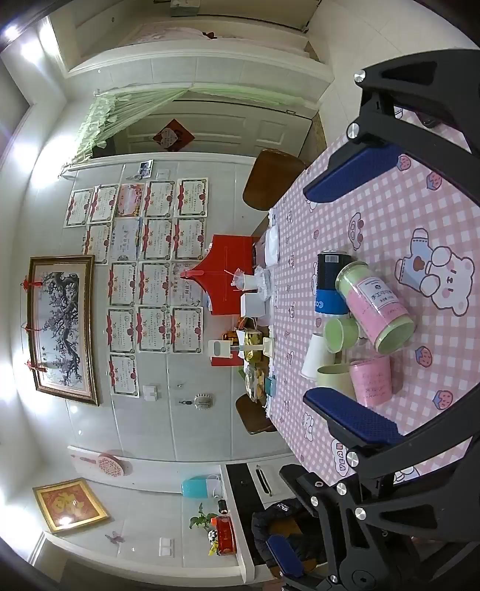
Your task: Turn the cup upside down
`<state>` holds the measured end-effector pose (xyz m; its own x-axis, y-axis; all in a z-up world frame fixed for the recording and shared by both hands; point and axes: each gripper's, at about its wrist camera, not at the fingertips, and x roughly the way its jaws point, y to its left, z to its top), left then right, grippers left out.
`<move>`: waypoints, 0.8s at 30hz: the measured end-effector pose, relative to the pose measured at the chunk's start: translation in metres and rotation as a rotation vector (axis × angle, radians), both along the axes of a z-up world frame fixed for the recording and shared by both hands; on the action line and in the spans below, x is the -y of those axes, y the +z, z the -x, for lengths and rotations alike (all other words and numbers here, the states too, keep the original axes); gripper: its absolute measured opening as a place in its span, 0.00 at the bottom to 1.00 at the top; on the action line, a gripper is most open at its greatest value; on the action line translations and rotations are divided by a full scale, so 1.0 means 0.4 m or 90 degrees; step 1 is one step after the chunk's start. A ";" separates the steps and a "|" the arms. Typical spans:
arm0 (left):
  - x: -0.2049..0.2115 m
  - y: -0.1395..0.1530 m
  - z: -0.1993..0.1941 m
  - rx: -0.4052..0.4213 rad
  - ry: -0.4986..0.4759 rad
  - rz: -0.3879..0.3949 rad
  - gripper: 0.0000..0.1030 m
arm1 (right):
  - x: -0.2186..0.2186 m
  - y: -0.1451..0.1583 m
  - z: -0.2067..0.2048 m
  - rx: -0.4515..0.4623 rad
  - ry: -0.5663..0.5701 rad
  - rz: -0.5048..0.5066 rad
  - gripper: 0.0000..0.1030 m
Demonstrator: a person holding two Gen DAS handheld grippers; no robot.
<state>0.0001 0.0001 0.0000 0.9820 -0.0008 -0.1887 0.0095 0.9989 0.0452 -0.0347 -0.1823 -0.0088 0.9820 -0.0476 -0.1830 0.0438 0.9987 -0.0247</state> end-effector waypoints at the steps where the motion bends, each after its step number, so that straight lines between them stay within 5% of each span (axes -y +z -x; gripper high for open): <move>1: 0.000 0.000 0.000 0.001 0.000 0.001 0.96 | 0.000 0.000 0.000 0.000 0.000 -0.001 0.94; 24: -0.002 0.000 0.000 -0.001 0.000 -0.001 0.96 | 0.005 -0.001 -0.013 -0.005 0.002 -0.004 0.94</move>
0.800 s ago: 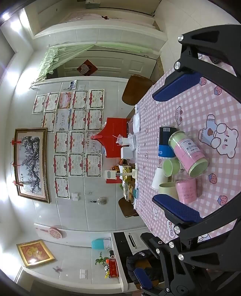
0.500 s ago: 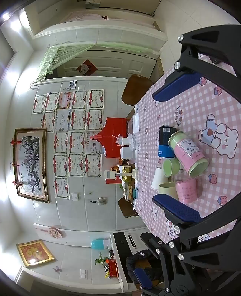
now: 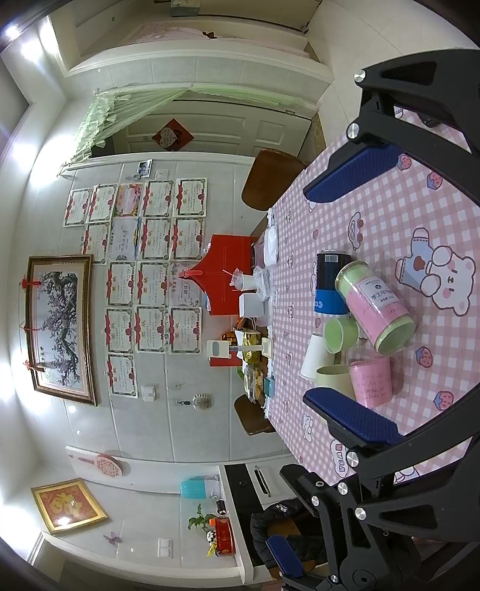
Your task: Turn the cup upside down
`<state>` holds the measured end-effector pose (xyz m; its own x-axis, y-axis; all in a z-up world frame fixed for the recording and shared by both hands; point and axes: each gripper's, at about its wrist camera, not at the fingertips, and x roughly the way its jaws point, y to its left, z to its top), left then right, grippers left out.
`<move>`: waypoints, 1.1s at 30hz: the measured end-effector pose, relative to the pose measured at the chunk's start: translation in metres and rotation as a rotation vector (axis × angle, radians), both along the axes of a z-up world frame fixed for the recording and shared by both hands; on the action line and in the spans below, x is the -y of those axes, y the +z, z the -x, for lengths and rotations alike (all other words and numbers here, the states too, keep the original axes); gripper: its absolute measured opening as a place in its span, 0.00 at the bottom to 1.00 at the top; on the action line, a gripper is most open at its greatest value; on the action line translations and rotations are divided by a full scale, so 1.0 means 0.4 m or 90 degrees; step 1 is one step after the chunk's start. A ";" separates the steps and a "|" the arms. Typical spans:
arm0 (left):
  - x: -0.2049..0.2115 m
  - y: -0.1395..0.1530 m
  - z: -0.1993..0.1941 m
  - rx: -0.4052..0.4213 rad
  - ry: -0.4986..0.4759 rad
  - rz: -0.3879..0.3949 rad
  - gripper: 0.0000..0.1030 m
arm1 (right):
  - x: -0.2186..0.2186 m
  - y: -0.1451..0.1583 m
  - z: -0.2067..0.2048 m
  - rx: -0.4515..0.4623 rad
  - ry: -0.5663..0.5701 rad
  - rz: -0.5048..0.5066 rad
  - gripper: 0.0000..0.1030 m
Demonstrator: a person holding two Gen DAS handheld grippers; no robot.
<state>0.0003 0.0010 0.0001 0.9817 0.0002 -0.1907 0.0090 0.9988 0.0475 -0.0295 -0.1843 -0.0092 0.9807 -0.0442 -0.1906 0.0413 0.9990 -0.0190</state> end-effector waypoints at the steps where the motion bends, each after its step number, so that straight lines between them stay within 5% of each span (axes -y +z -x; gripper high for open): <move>1: 0.004 -0.003 -0.003 -0.001 0.000 0.000 0.96 | 0.000 0.000 0.000 0.000 0.000 0.000 0.94; 33: -0.016 -0.025 -0.034 -0.001 0.009 0.003 0.96 | -0.039 -0.014 -0.034 0.002 0.004 0.004 0.94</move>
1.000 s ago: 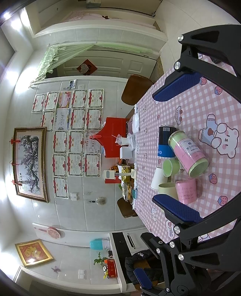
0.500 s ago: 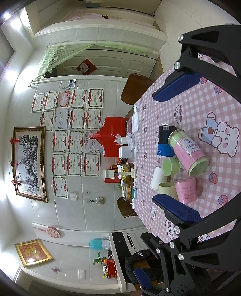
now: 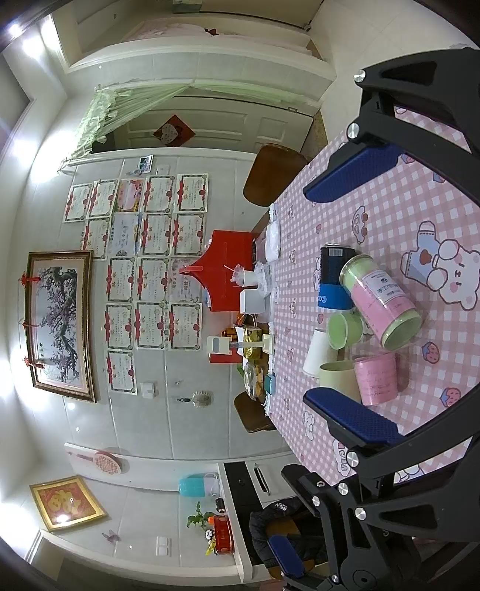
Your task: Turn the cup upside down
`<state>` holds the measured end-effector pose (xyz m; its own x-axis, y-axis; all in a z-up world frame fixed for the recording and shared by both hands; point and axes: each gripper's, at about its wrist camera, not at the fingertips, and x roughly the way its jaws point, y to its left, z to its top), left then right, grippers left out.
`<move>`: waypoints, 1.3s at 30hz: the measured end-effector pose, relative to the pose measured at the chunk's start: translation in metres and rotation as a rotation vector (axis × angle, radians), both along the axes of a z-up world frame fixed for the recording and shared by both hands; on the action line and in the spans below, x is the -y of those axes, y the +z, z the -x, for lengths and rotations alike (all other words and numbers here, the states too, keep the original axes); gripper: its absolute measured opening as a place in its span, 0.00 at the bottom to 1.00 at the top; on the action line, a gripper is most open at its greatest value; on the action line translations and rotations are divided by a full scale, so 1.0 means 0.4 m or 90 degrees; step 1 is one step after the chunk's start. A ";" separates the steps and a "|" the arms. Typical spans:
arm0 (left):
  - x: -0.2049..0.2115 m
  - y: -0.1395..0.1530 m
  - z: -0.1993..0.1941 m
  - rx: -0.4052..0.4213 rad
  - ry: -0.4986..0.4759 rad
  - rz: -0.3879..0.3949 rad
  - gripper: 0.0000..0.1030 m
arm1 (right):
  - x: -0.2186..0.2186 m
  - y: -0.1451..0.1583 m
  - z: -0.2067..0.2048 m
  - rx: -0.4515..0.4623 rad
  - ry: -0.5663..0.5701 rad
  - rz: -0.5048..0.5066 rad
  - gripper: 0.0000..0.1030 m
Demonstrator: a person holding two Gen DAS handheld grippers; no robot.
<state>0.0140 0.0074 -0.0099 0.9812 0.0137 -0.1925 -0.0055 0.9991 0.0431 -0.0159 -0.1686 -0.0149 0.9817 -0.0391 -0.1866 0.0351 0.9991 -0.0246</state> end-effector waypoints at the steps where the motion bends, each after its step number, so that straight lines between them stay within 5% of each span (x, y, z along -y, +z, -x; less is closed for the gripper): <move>1: -0.001 -0.001 -0.002 0.001 0.000 0.001 0.96 | -0.004 0.000 -0.001 0.001 0.001 0.001 0.94; 39: -0.011 -0.011 -0.059 -0.019 0.007 -0.004 0.96 | -0.002 0.005 -0.048 -0.022 0.013 -0.001 0.94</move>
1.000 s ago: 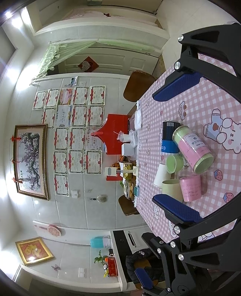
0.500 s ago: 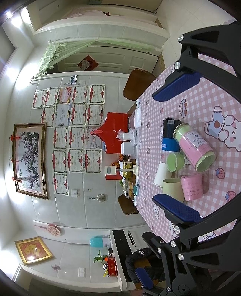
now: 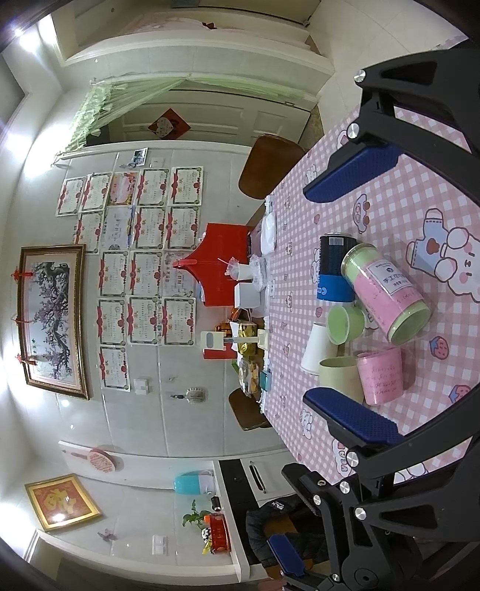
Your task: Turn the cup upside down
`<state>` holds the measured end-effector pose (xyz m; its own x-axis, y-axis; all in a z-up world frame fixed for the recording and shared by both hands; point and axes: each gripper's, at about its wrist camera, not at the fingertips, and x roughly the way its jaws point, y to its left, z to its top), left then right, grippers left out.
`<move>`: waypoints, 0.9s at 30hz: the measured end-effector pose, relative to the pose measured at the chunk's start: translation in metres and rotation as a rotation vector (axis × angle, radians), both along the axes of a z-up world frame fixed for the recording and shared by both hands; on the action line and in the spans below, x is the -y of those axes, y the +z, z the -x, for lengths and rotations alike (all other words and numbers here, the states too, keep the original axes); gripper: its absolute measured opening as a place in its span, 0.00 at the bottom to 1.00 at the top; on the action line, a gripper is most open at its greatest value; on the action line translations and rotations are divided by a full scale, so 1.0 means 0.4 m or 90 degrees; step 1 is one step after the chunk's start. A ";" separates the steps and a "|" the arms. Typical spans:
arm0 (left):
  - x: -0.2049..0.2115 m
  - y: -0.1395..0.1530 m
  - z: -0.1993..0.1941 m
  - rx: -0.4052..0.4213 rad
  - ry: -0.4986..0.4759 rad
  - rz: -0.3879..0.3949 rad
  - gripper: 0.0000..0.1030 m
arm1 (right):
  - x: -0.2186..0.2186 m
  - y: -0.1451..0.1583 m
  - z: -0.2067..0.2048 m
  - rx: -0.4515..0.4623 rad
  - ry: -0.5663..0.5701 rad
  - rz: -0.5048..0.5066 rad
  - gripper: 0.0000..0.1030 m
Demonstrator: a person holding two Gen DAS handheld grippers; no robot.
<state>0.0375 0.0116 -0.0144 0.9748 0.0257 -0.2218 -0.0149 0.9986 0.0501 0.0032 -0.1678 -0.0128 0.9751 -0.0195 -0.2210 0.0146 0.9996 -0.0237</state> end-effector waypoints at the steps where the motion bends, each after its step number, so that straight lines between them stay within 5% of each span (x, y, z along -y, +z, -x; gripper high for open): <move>1: 0.001 -0.002 -0.005 -0.004 -0.001 -0.001 0.96 | -0.001 -0.003 -0.003 -0.002 0.000 0.000 0.94; 27: 0.010 -0.060 -0.077 -0.060 -0.010 -0.015 0.96 | 0.009 -0.044 -0.049 -0.045 0.009 -0.005 0.94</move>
<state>0.0681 0.0076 -0.0382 0.9498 0.0167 -0.3125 0.0066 0.9973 0.0735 0.0227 -0.1714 -0.0306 0.9574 -0.0035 -0.2887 -0.0013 0.9999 -0.0165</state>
